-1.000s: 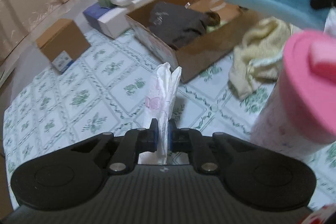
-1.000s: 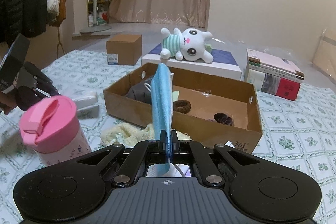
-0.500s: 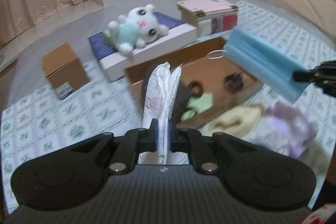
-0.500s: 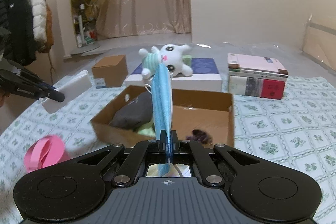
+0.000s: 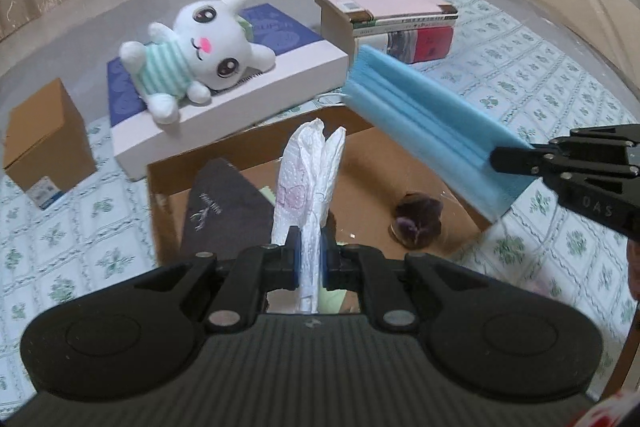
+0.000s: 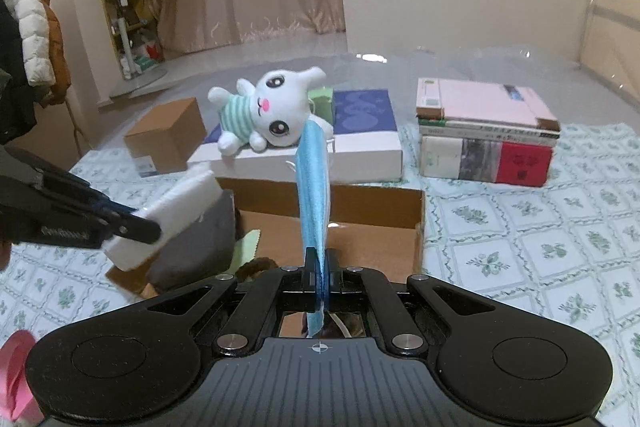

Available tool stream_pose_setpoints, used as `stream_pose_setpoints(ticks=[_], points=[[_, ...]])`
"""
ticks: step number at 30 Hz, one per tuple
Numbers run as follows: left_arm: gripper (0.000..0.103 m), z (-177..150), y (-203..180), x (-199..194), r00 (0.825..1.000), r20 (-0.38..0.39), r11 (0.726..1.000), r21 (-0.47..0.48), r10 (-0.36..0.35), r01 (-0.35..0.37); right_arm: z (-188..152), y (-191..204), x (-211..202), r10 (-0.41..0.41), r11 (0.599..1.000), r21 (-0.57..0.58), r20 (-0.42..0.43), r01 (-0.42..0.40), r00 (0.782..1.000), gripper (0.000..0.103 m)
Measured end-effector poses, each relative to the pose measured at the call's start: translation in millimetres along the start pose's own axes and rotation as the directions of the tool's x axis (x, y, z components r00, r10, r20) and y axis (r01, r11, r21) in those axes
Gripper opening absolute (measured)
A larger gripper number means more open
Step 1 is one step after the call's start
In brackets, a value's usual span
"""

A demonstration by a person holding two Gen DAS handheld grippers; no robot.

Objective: Organize soft objects
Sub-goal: 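Carry the pad and mask into the cardboard box and open both grippers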

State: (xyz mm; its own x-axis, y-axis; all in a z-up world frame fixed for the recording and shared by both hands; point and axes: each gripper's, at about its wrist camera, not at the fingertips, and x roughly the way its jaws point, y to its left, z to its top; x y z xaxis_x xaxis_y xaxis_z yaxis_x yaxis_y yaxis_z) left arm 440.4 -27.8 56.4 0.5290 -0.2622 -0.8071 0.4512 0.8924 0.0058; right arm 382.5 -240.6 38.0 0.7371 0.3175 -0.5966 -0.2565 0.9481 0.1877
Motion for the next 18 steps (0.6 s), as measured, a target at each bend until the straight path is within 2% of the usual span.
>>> stream_pose_setpoints(ticks=[5,7,9,14,18], points=[[0.011,12,-5,29,1.0,-0.009,1.0,-0.013,0.017,-0.017,3,-6,26,0.003,1.0,-0.028,-0.034,-0.004,0.999,0.001],[0.016,15,-6,37,1.0,-0.008,1.0,-0.014,0.022,-0.022,3,-7,34,0.009,0.999,-0.04,-0.042,-0.011,0.999,0.001],[0.028,17,-7,44,1.0,-0.011,0.999,-0.021,0.027,-0.028,3,-8,40,0.024,0.998,-0.059,-0.05,-0.027,0.998,0.001],[0.029,14,-10,42,1.0,-0.002,0.999,-0.011,0.03,-0.03,1,-8,50,0.042,0.992,-0.119,-0.074,-0.051,0.996,0.001],[0.03,11,-8,37,1.0,-0.001,0.999,-0.026,0.029,-0.029,-3,-11,56,0.041,0.991,-0.12,-0.093,-0.052,0.995,0.001]])
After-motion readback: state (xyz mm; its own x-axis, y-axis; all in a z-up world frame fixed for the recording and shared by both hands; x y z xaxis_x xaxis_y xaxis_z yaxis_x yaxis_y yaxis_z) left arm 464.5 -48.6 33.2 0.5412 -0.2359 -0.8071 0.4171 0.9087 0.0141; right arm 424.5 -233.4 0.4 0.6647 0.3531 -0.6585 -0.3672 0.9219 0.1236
